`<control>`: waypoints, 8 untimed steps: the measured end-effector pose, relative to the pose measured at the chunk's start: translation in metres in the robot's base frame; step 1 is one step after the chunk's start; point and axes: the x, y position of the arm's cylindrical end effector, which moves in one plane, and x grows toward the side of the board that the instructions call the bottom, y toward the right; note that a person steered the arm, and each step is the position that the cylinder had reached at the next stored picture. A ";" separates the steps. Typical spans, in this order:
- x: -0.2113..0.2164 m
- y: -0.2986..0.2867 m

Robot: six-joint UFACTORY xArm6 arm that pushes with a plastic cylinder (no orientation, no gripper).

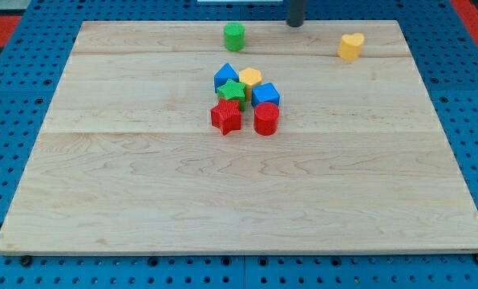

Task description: Push the green circle to the top right of the yellow hexagon

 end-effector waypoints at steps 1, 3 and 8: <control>0.001 -0.069; 0.028 -0.108; 0.060 -0.022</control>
